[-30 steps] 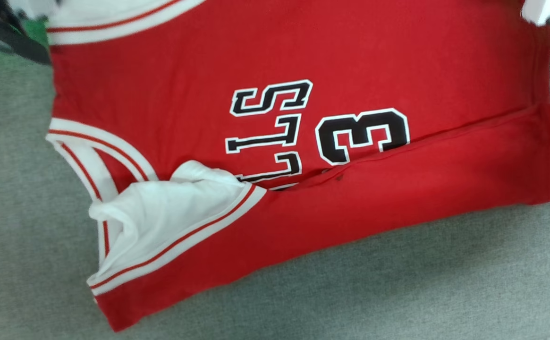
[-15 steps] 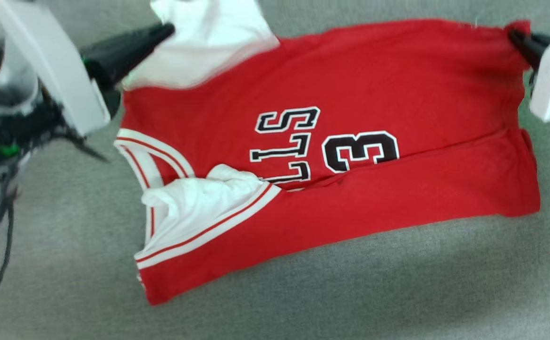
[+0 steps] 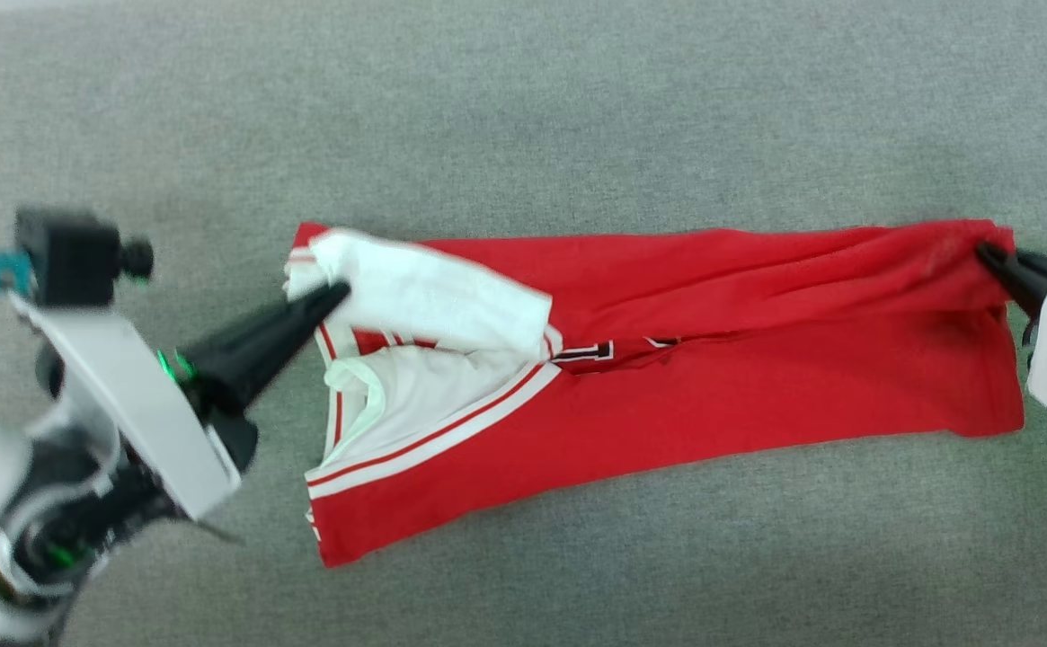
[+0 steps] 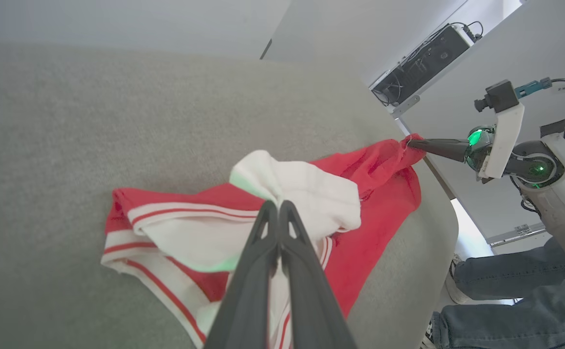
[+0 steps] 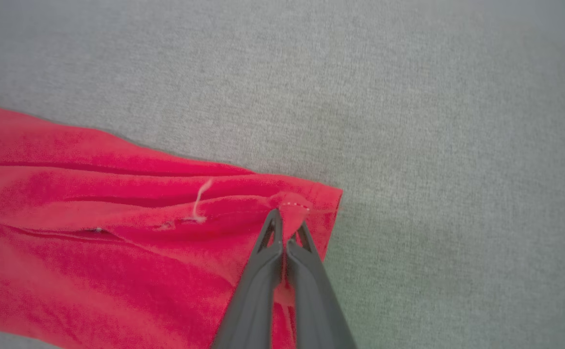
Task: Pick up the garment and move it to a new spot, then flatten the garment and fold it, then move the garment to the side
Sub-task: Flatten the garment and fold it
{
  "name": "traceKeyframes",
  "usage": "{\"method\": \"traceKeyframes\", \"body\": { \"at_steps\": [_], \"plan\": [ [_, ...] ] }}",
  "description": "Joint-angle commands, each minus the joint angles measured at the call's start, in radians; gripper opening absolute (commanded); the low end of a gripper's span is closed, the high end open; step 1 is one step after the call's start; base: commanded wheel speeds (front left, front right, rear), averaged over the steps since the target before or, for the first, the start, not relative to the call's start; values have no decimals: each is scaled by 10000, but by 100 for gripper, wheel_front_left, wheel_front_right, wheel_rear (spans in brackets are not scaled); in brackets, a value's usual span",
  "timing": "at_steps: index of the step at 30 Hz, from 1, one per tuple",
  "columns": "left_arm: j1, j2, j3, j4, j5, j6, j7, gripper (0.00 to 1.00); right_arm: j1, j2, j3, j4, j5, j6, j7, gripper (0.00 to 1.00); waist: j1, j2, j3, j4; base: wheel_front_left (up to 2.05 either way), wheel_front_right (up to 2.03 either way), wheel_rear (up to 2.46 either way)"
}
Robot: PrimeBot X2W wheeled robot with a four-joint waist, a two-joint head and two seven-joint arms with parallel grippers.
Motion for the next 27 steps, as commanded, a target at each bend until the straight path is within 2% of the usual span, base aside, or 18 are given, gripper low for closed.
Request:
{"method": "traceKeyframes", "body": {
  "at_steps": [1,11,12,14,15,16,17,18,19,20,21,22,27],
  "plan": [
    [349,59,-15,-125,58,93,-165,0,287,51,-164,-155,-35,-16,52,0,0,0,67,-19,0,0,0],
    [1441,97,-68,-340,418,445,-999,0,1035,529,-894,-953,-396,-16,502,0,0,0,344,-58,0,0,0],
    [1436,91,-99,-287,559,517,-1050,0,1038,603,-892,-962,-432,-16,551,8,0,0,353,-62,0,0,0],
    [1421,-5,-121,-156,676,668,-1143,0,1029,718,-902,-974,-514,-16,591,42,0,0,356,-55,0,0,0],
    [1409,-54,-128,-104,714,719,-1200,0,1023,759,-914,-972,-550,-16,593,79,0,0,355,-52,0,0,0],
    [1402,-114,-126,-52,716,762,-1239,5,1024,795,-932,-967,-546,-16,606,100,0,0,347,-46,0,0,0],
    [1413,-170,-111,-1,697,774,-1284,16,1049,824,-956,-954,-514,-16,630,100,0,0,335,-44,0,0,0],
    [1444,-214,-135,33,730,789,-1329,34,1086,822,-1004,-934,-526,-16,671,100,0,0,316,-44,0,0,0],
    [1474,-248,-173,71,800,803,-1355,41,1108,809,-1068,-930,-546,-16,705,100,0,0,293,-41,0,0,0],
    [1502,-282,-192,116,868,856,-1437,60,1105,800,-1142,-936,-548,-16,752,100,0,0,258,-41,0,0,0],
    [1545,-319,-211,153,915,882,-1485,83,1116,794,-1233,-946,-550,-16,797,100,0,0,227,-43,0,0,0],
    [1574,-363,-238,179,957,913,-1536,100,1155,779,-1303,-960,-555,-16,851,100,0,0,191,-41,0,0,0],
    [1811,-658,-72,355,957,1124,-2107,100,1355,821,-1658,-961,-466,-16,1229,100,0,0,-48,-18,0,0,0]
  ]
}}
